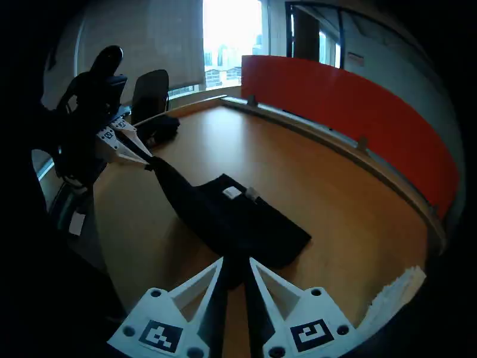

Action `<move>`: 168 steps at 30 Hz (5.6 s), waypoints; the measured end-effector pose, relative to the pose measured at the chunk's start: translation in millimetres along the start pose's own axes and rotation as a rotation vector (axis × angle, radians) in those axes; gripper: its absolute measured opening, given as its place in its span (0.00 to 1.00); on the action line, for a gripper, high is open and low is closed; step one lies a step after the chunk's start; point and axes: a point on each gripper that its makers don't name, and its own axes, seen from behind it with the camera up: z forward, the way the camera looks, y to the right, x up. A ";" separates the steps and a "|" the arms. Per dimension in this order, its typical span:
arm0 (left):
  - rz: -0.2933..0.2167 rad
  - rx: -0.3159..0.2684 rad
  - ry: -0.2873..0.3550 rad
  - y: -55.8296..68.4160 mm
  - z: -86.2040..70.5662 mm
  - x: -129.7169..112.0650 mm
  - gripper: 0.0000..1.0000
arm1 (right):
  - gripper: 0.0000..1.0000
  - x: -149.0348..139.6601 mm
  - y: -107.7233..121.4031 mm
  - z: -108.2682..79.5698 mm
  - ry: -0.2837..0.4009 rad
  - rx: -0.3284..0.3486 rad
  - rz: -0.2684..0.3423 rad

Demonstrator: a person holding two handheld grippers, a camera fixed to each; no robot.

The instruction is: Fold towel

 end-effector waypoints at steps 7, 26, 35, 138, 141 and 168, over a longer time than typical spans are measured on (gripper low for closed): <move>-0.007 -0.001 0.004 0.5 -0.7 2.0 0.11 | 0.16 0.2 1.4 0.3 -0.002 0.001 -0.003; -0.048 0.004 0.007 -8.6 23.5 14.9 0.11 | 0.16 1.8 27.6 22.0 -0.028 -0.004 -0.007; -0.065 0.012 0.007 -20.2 48.1 21.4 0.11 | 0.16 1.0 50.2 41.7 -0.049 -0.021 -0.017; -0.006 0.158 -0.070 -93.2 147.0 0.4 0.94 | 1.00 -44.3 137.3 116.3 -0.144 -0.207 0.155; -0.022 0.166 -0.064 -93.0 142.3 -0.8 0.94 | 1.00 -45.2 134.2 112.3 -0.139 -0.205 0.158; -0.133 0.235 -0.035 -72.8 105.3 -34.7 0.94 | 1.00 -54.2 106.4 86.9 -0.108 -0.185 0.167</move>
